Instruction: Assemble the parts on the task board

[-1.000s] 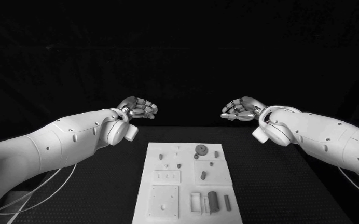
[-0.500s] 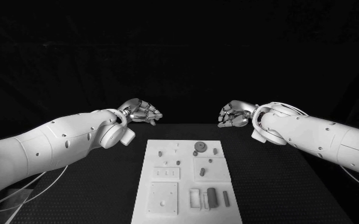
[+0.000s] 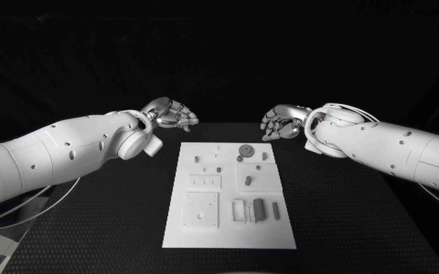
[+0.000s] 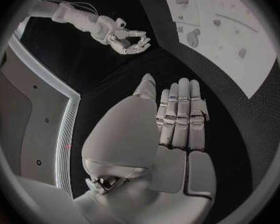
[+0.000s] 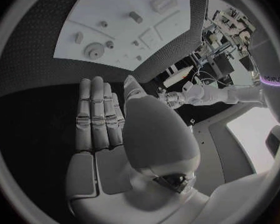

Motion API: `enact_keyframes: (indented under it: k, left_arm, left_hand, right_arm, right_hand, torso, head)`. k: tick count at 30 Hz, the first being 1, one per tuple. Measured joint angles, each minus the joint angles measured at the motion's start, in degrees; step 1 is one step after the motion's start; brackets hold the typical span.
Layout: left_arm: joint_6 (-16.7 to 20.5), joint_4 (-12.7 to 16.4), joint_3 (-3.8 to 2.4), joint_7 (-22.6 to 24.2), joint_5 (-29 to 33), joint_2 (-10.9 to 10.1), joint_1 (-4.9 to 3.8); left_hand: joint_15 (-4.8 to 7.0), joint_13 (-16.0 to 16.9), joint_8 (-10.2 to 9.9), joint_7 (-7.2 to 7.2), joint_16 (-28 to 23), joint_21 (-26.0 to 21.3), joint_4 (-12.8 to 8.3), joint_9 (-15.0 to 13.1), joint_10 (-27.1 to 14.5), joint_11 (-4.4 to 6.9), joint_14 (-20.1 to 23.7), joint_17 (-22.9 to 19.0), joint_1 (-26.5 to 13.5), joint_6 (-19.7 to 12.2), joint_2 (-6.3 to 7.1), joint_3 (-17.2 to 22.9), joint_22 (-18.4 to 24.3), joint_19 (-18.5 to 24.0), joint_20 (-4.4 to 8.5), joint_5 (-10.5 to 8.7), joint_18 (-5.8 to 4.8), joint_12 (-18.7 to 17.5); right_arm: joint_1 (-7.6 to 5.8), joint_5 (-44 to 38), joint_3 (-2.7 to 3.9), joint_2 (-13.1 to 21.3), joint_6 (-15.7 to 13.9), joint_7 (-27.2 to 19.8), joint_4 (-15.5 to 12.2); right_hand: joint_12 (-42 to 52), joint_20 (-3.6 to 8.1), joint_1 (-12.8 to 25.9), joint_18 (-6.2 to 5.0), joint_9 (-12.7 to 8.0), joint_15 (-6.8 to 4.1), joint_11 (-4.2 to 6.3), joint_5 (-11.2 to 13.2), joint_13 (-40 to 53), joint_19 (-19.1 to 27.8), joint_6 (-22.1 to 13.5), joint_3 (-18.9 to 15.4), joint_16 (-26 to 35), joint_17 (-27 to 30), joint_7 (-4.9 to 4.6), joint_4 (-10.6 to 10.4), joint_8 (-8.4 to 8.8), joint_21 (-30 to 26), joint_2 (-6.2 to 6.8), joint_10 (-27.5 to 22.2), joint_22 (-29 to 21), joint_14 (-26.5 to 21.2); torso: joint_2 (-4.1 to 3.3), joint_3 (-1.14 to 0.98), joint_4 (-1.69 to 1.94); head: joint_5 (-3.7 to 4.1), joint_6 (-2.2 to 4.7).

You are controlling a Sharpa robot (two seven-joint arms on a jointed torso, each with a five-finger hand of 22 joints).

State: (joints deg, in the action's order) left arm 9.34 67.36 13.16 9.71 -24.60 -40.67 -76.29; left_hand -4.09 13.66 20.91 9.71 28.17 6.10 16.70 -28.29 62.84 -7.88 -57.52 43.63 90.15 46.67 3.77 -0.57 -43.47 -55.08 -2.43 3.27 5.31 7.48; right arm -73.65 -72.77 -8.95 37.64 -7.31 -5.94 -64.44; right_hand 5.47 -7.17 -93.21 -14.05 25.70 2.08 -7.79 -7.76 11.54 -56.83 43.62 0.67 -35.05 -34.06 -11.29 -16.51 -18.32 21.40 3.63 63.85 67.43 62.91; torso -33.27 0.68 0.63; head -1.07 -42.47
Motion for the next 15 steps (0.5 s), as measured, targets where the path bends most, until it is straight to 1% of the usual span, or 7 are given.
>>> enact_keyframes:
  k: [2,6,8,10,11,14,15]
  left_arm:
    - [0.00,0.00,-0.05,0.09,0.08,0.06,-0.01]
    - [0.00,0.00,-0.36,0.20,0.46,0.12,-0.01]
    - [0.00,-0.04,-0.42,0.23,0.70,0.12,-0.10]
    - [0.01,-0.09,-0.49,0.25,0.87,0.11,-0.24]
    - [0.02,-0.09,-0.57,0.27,1.00,0.10,-0.30]
    - [0.05,-0.09,-0.66,0.30,1.34,0.06,-0.32]
    - [0.06,-0.09,-0.68,0.31,1.47,0.05,-0.32]
  left_hand:
    - [0.00,0.01,-0.01,0.00,-0.01,-0.28,0.00,0.00,0.00,0.00,0.39,0.06,0.00,0.00,0.00,0.00,0.07,0.00,0.00,0.00,0.00,-0.25]
    - [0.00,0.07,-0.33,0.00,-0.05,-0.29,0.00,0.00,0.00,0.00,0.40,0.06,0.00,0.00,0.00,0.00,0.07,0.20,0.20,0.00,-0.04,-0.34]
    - [0.00,0.06,-0.33,0.00,-0.23,-0.29,0.15,0.00,0.00,0.00,0.40,0.07,0.00,0.00,0.00,-0.16,0.13,0.20,0.20,0.00,-0.04,-0.42]
    - [0.00,0.06,-0.51,0.20,-0.23,-0.51,0.15,0.06,-0.02,-0.02,0.41,0.13,0.00,-0.20,0.00,-0.16,0.13,0.21,0.20,0.00,-0.85,-0.63]
    - [-0.09,0.11,-0.57,0.21,-0.23,-0.51,0.15,0.06,-0.21,-0.20,0.49,0.14,-0.02,-0.21,0.02,-0.16,0.13,0.21,0.20,0.00,-0.87,-0.63]
    - [-0.22,0.12,-0.93,0.37,-0.48,-0.51,0.00,0.07,-0.25,-0.25,0.62,0.20,-0.30,-0.37,0.30,-0.32,0.20,0.20,0.20,0.00,-0.87,-1.01]
    - [-0.21,0.12,-0.99,0.52,-0.49,-0.74,0.00,0.12,-0.50,-0.50,0.62,0.24,-0.30,-0.51,0.30,-0.32,0.20,0.32,0.31,0.00,-0.88,-1.28]
  right_arm:
    - [0.09,-0.37,0.00,-0.41,-0.20,0.13,0.47]
    - [0.21,-1.08,0.00,-1.13,-0.55,0.44,1.36]
    - [0.22,-1.42,0.00,-1.61,-0.73,0.64,1.78]
    - [0.27,-1.70,0.00,-1.87,-0.90,0.80,1.80]
    - [0.34,-1.87,0.00,-2.01,-1.00,0.91,1.79]
    - [0.47,-2.24,0.00,-2.27,-1.18,1.19,1.79]
    - [0.48,-2.41,0.00,-2.40,-1.24,1.31,1.79]
  right_hand:
    - [-0.49,0.20,0.39,0.24,-0.21,0.13,-0.11,0.29,-0.29,-0.20,-0.01,0.00,0.00,-0.40,0.00,0.00,0.22,0.00,0.39,-0.11,0.13,0.15]
    - [-1.17,0.03,0.61,0.14,-0.56,0.29,-0.21,0.44,-0.82,-0.44,-0.60,0.32,0.00,-1.13,0.03,0.00,0.71,0.00,0.61,-0.60,0.43,0.33]
    - [-1.48,0.32,0.66,0.09,-0.68,0.28,-0.10,0.44,-1.06,-0.74,-0.72,0.32,0.00,-1.52,0.14,0.00,0.99,0.00,0.66,-0.72,0.65,0.78]
    - [-1.48,0.41,0.83,0.08,-0.81,0.31,0.13,0.44,-1.35,-1.65,-1.08,0.32,-0.29,-2.07,0.16,0.00,1.33,0.49,0.83,-0.94,0.96,1.54]
    - [-1.48,0.74,0.83,0.08,-0.86,0.25,0.21,0.44,-1.49,-1.99,-1.09,0.40,-0.68,-2.47,0.15,0.09,1.35,0.97,0.83,-1.03,1.29,2.06]
    - [-1.48,1.15,0.83,0.22,-0.98,0.01,0.36,0.44,-1.82,-2.99,-1.09,0.47,-1.57,-3.35,0.15,0.16,1.64,1.68,0.83,-1.18,1.95,2.70]
    - [-1.48,1.35,1.03,0.25,-1.01,0.00,0.41,0.44,-1.95,-3.19,-1.10,0.47,-1.67,-3.67,0.15,0.16,1.64,1.80,1.03,-1.24,2.13,2.74]
  torso:
    - [-0.49,-0.09,-0.02]
    - [-1.33,-0.31,-0.01]
    - [-1.79,-0.42,0.02]
    - [-2.19,-0.52,0.07]
    - [-2.43,-0.58,0.11]
    - [-2.87,-0.66,0.19]
    - [-3.05,-0.68,0.25]
  head:
    - [0.12,-1.59]
    - [0.19,-3.98]
    - [0.17,-5.19]
    - [0.08,-5.86]
    - [0.07,-6.14]
    - [0.07,-6.62]
    - [0.09,-6.76]
